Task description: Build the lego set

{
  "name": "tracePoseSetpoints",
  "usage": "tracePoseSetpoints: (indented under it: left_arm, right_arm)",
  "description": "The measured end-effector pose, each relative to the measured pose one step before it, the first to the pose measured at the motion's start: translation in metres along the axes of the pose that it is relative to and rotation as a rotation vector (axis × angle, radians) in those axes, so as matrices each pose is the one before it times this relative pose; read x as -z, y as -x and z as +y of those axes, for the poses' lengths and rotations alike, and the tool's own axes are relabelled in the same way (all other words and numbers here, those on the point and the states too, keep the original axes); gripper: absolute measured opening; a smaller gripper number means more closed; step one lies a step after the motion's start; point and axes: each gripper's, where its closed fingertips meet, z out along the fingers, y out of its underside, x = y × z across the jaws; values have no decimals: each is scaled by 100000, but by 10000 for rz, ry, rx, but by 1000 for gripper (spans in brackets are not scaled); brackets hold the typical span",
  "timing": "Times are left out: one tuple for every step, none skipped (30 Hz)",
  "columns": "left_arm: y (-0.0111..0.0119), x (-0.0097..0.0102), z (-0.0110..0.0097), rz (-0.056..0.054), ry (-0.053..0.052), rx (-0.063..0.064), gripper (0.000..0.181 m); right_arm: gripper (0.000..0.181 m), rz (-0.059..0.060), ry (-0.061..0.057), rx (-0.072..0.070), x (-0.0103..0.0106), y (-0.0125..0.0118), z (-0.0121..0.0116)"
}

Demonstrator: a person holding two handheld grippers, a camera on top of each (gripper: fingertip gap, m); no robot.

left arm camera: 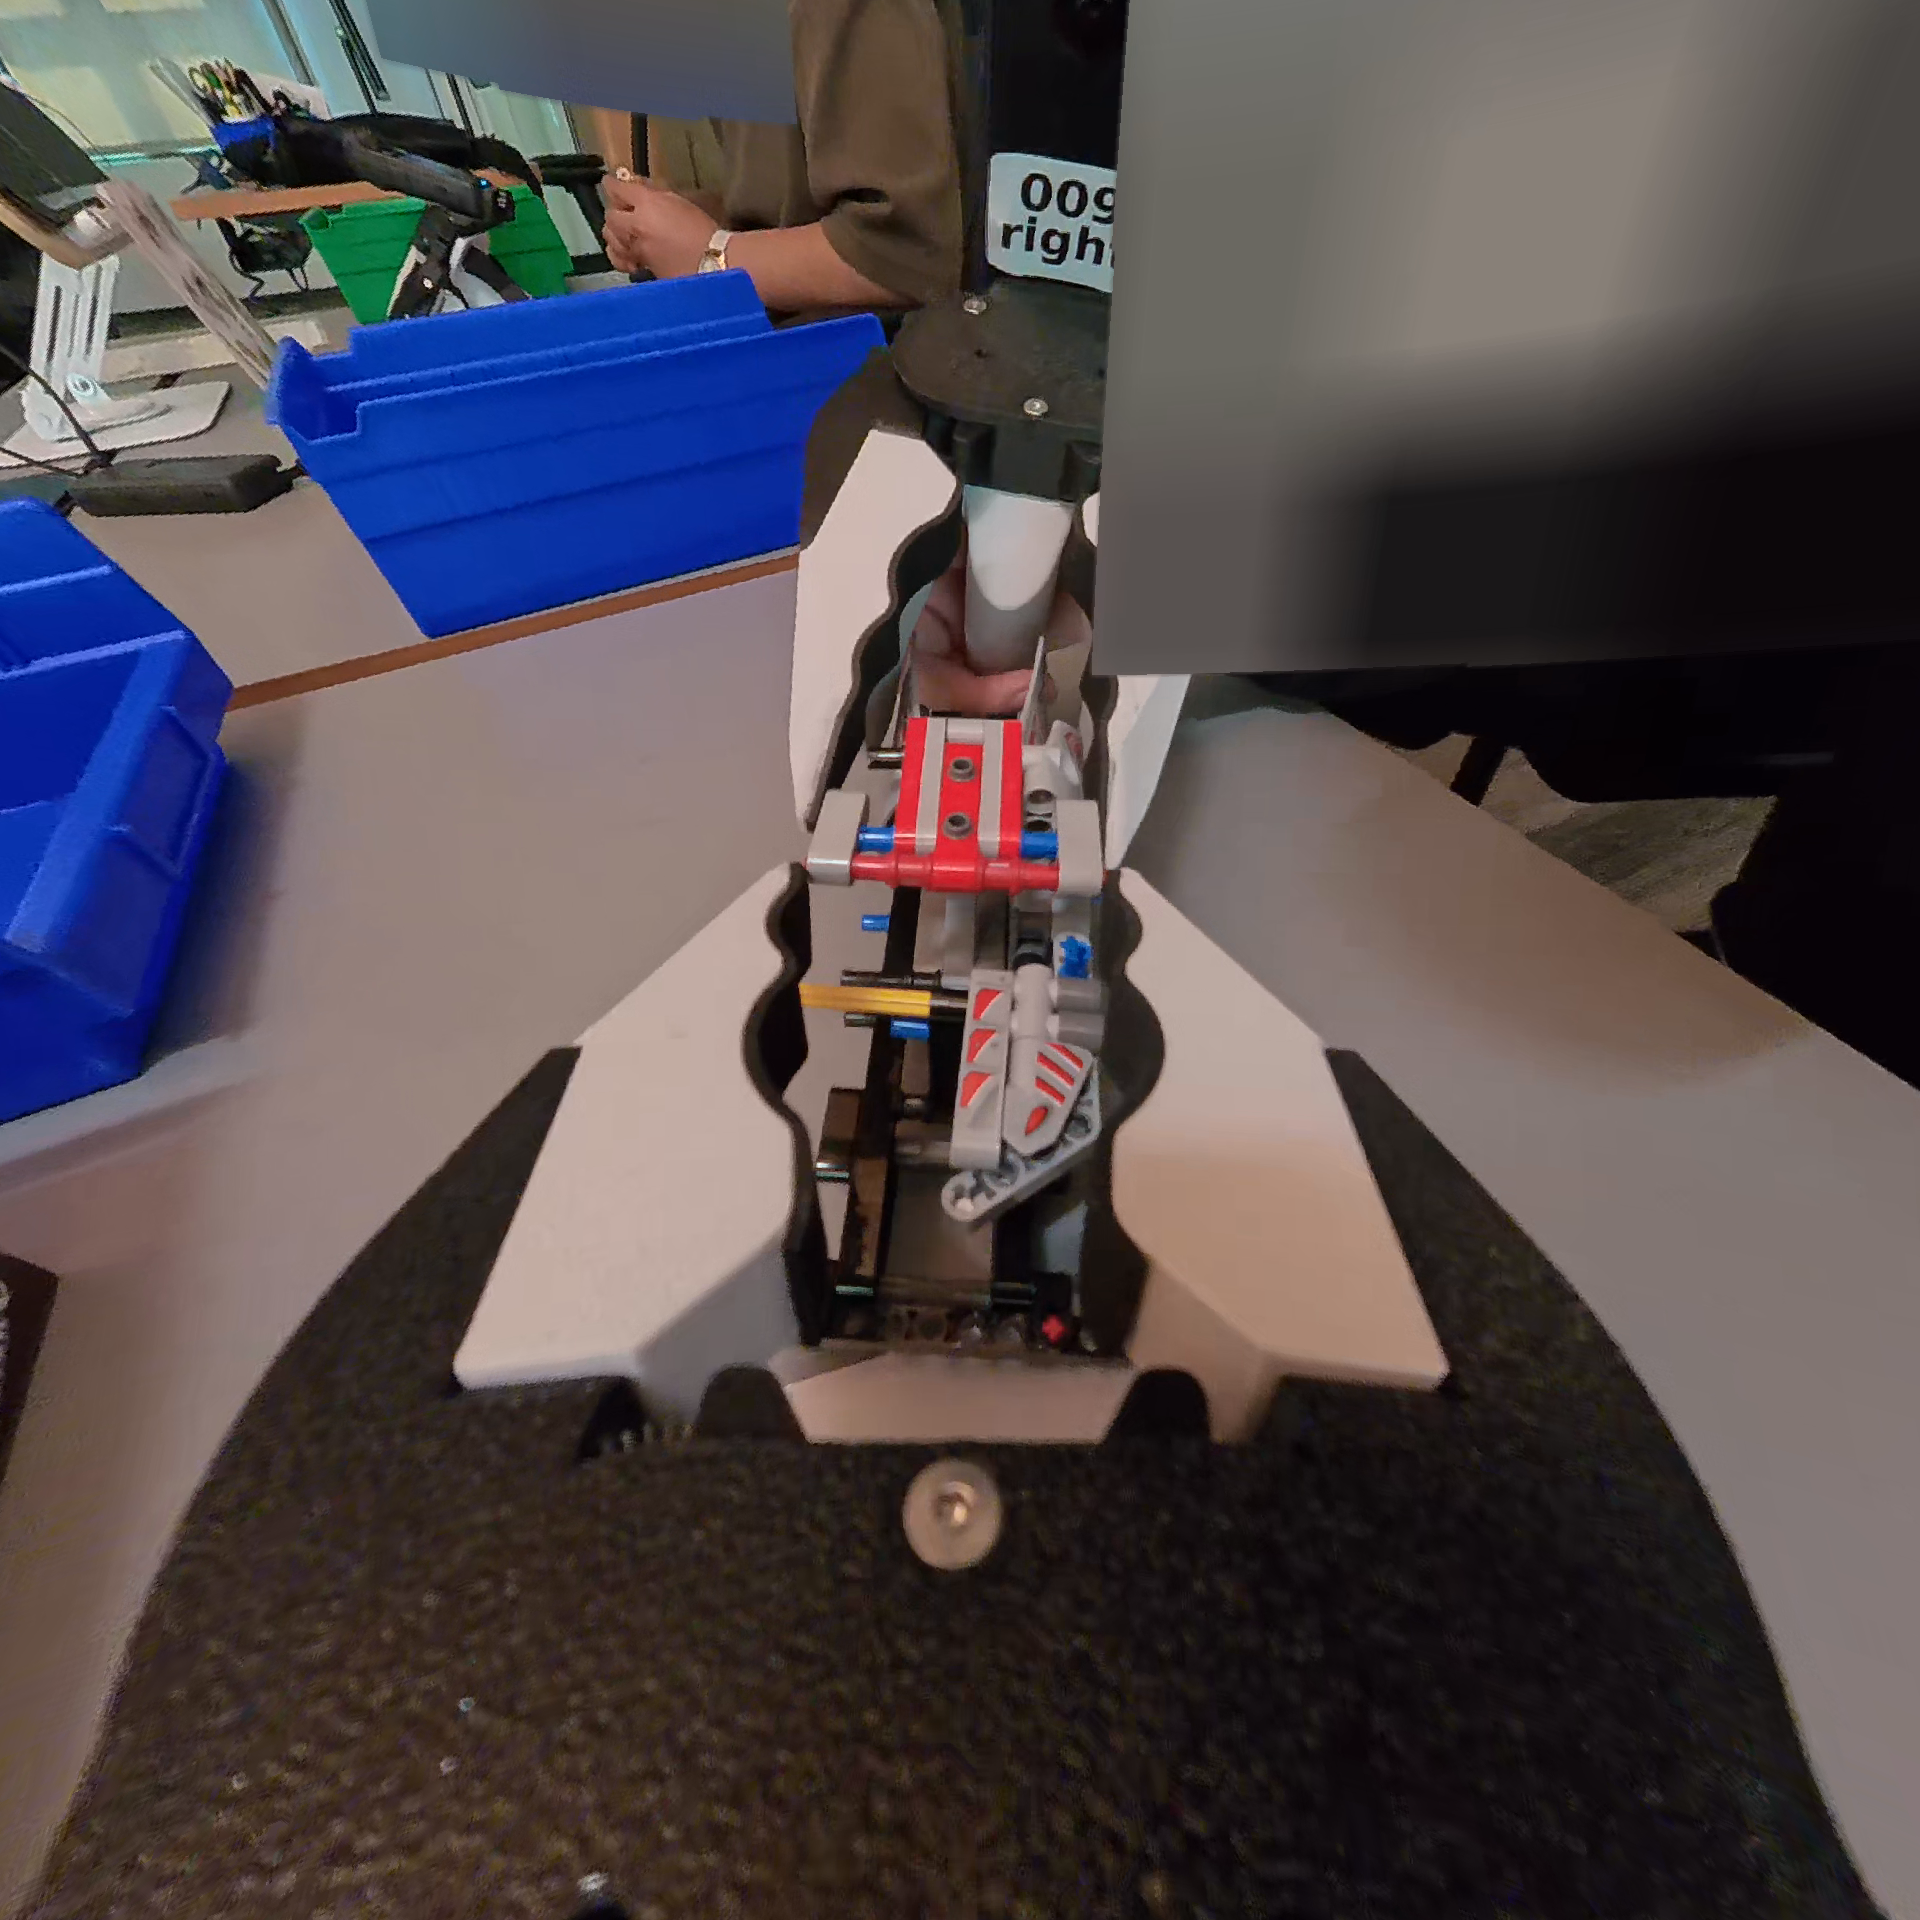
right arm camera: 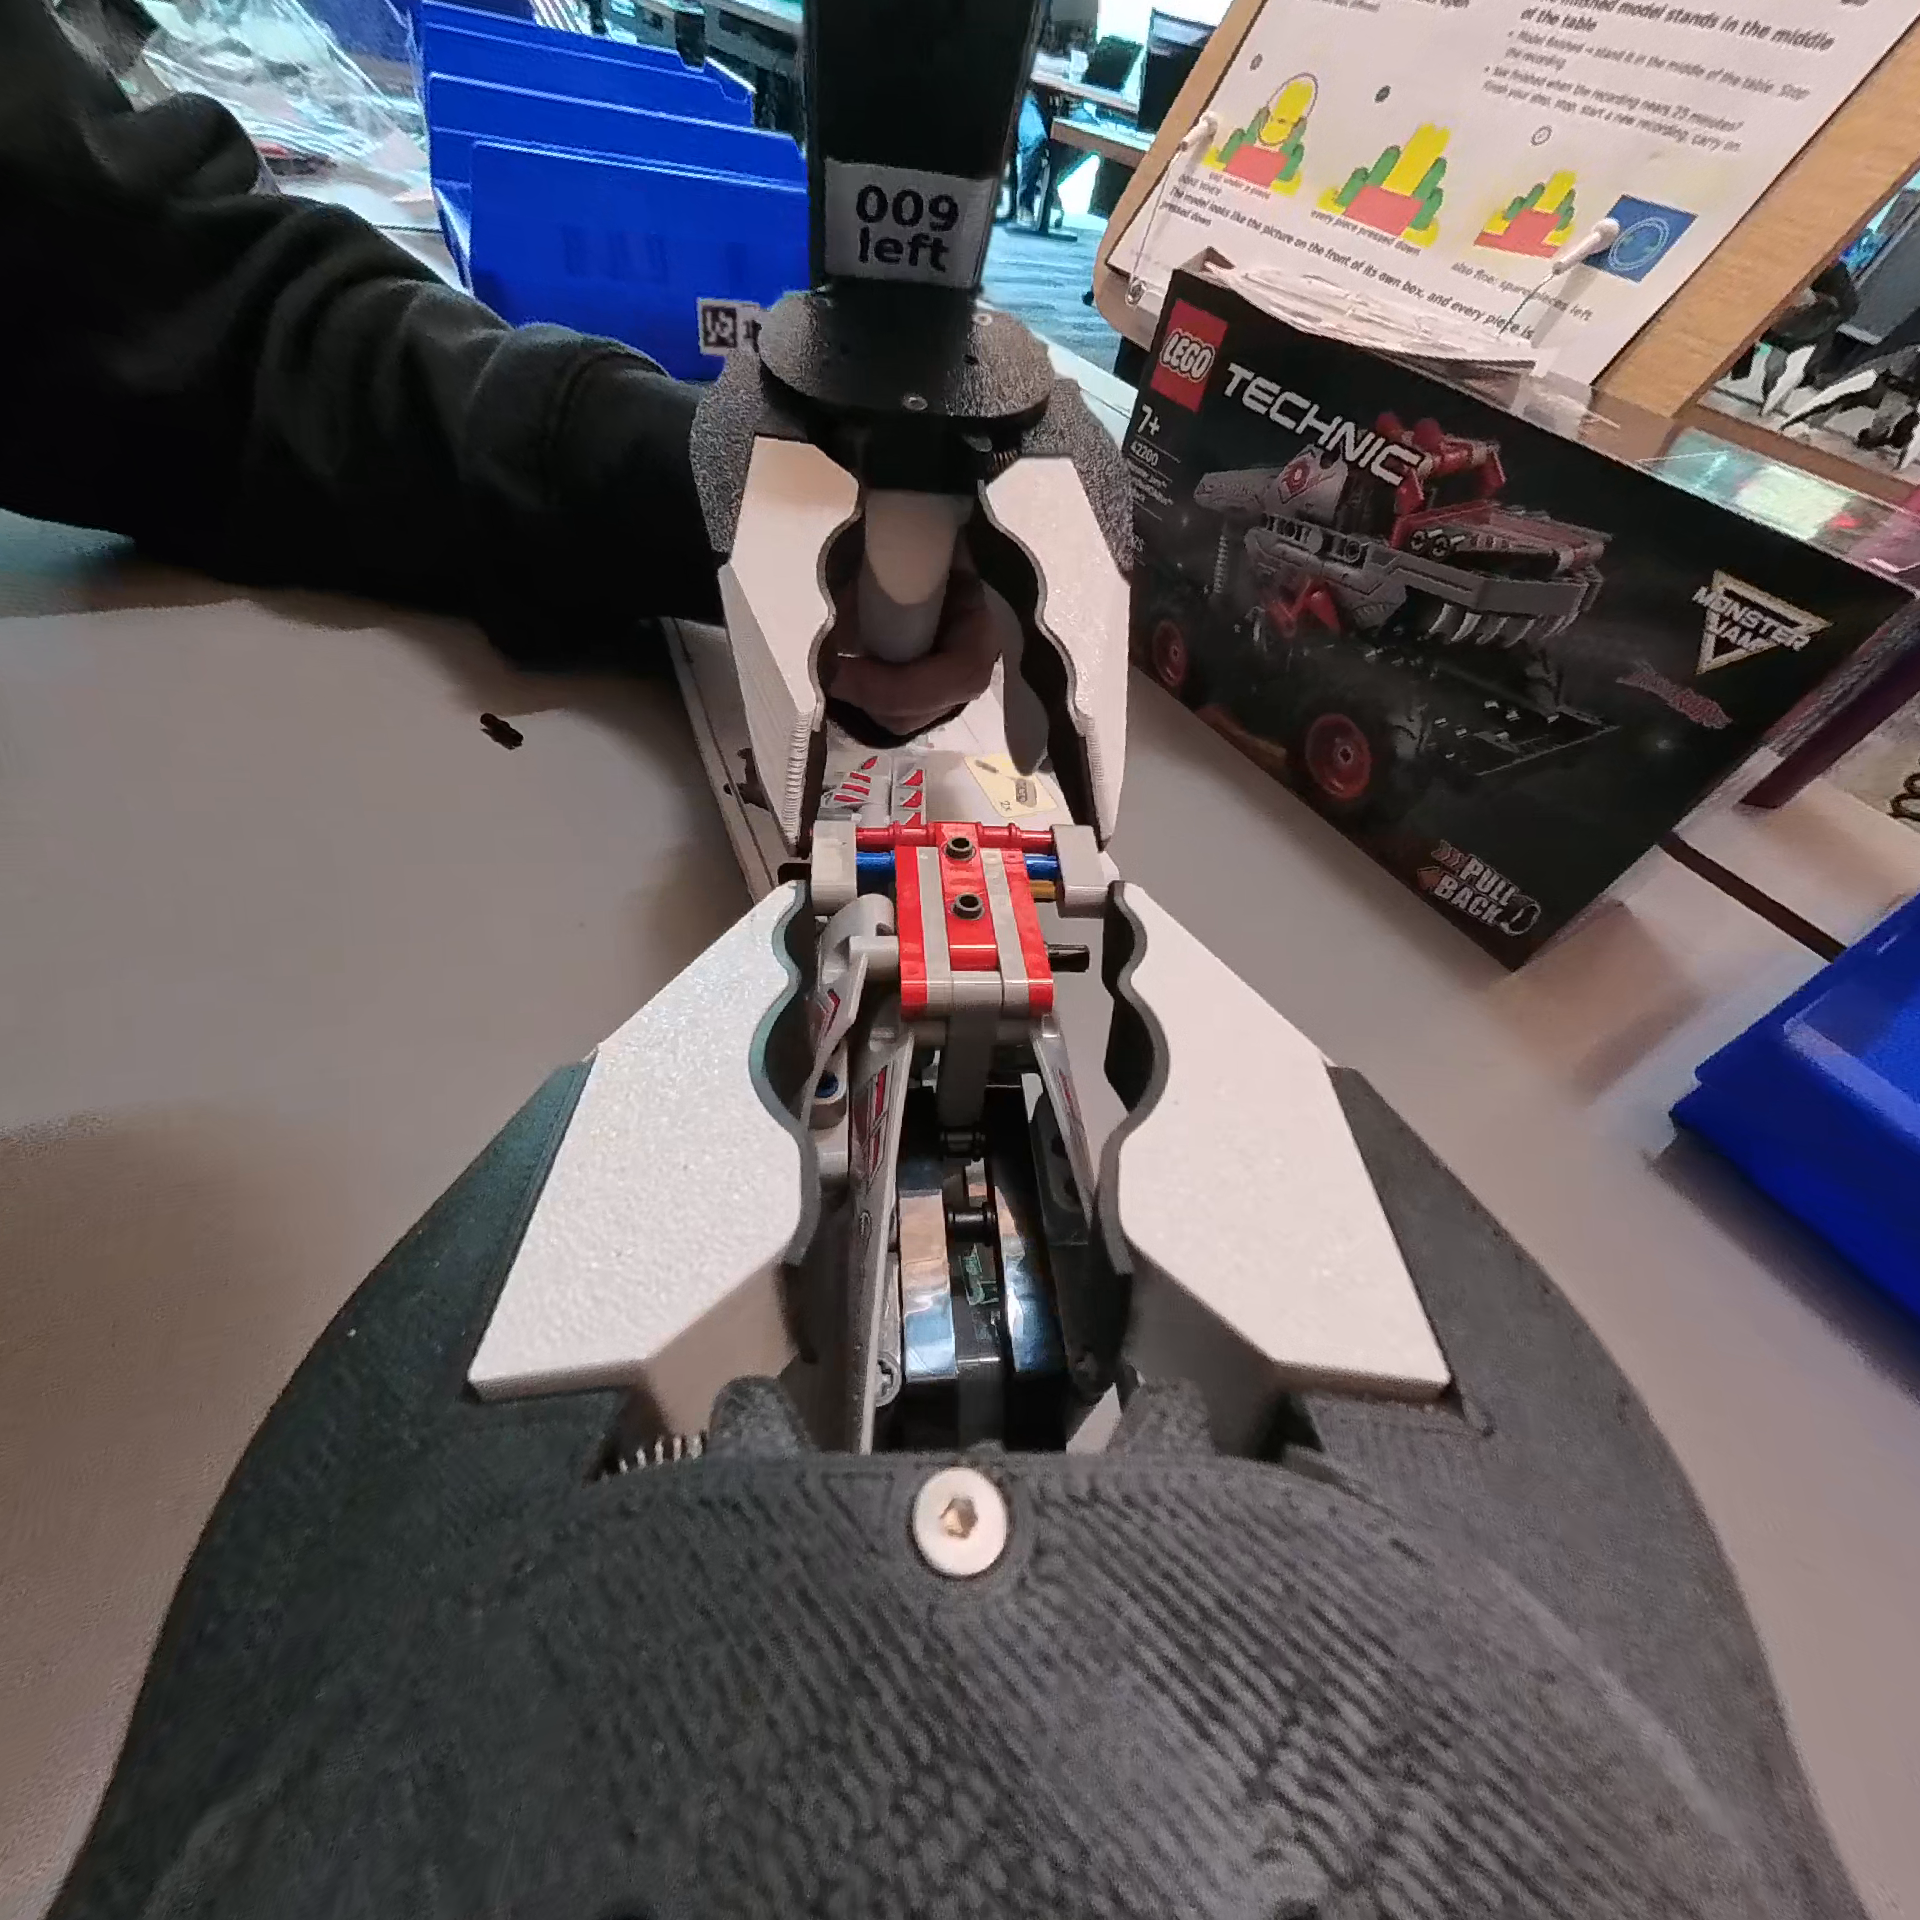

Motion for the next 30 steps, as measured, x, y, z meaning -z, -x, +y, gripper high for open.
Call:
tracePoseSetpoints:
  left_arm:
    - [2, 3, 3, 19, -25, 20, 53]
    - [-20, -9, -12, 28, -9, 32, 53]
    - [-36, -12, -26, 30, -3, 27, 53]
    - [-28, -9, -9, 6, -5, -15, 53]
    - [-13, -6, 8, -2, 0, -7, 53]
    - [5, 4, -4, 12, -5, 24, 53]
    - [1, 0, 5, 29, -8, 69, 53]
    - [13, 5, 13, 31, -19, 98, 53]
    - [14, -3, 14, 38, -33, 124, 53]
    - [28, 3, 16, 42, -55, 148, 53]
    - [54, 10, 4, 33, -64, 141, 53]
    - [46, -5, 25, 21, -51, 97, 53]
    - [41, 10, 16, 13, -44, 91, 53]
    - [74, 18, 12, 10, -46, 105, 53]
    - [58, 20, -11, 37, -60, 148, 53]
    - [71, 29, -33, 44, -89, 196, 53]
    - [108, 38, -55, 9, -81, 183, 53]
    - [157, 55, -15, -27, -50, 157, 53]
    - [36, 89, -35, 53, -60, 158, 46]
    - [34, 73, -144, 35, -140, 187, 34]
    - [108, 34, -63, -18, -102, 66, 29]
    - [70, -18, -1, -54, -15, -89, 30]
    - [178, -9, -92, -233, -27, -327, 34]
    - [382, 49, -135, -439, -14, -452, 45]
    - [129, 126, -188, -226, -17, -391, 50]
    - [-211, 157, -238, 87, -27, -195, 49]
    - [-180, 166, -311, 131, -73, -13, 49]
    - [131, 165, -328, -43, -108, 68, 49]
    - [187, 156, -251, -67, -108, 79, 49]
    - [82, 132, -123, 3, -90, 81, 49]
  right_arm:
    - [54, -15, 32, -44, -2, 6, 3]
    - [54, -22, 24, -60, -5, 15, 4]
    - [54, -9, 16, -18, 26, 17, -25]
    - [54, -10, 24, 32, 26, 39, -3]
    - [54, -2, 4, 37, 20, 23, 3]
    - [54, -4, -11, 11, -1, 8, 6]
    - [54, -18, -35, -30, -6, 8, -16]
    - [54, -12, -13, -43, -8, 5, 0]
    - [54, -12, -5, -61, -2, -15, 5]
    - [54, -19, -9, -86, -21, -14, -12]
    - [54, -15, 0, -64, -13, -25, 9]
    - [54, 4, -5, -42, -25, -43, 16]
    - [54, -15, -4, -74, -21, -49, 15]
    - [54, -36, 10, -160, -21, -40, 8]
    - [54, -34, 15, -239, -29, -79, 16]
    - [54, -27, 3, -203, -34, -50, -11]
    - [54, -6, -32, -161, -14, -73, -52]
    - [54, 7, -27, -216, -19, -102, -49]
    - [54, 78, -23, -212, -8, -231, -35]
    - [54, 207, -52, -178, -4, -382, -51]
    - [54, 274, -59, -238, 6, -528, -70]
    - [54, 86, 1, -250, -18, -290, 18]
    - [54, -77, 60, -105, -20, 0, 78]
    - [54, -40, 29, 79, 56, 50, -9]
    - [54, -51, 56, 87, 36, 127, 41]
    - [54, 6, 11, 46, 10, 59, 10]
    - [54, 23, -28, 8, 0, 2, -1]
    - [54, -64, -17, -35, -8, 72, 17]
    - [54, -33, -14, -15, 0, 17, 2]
    - [54, 18, -10, -9, 15, -49, -20]
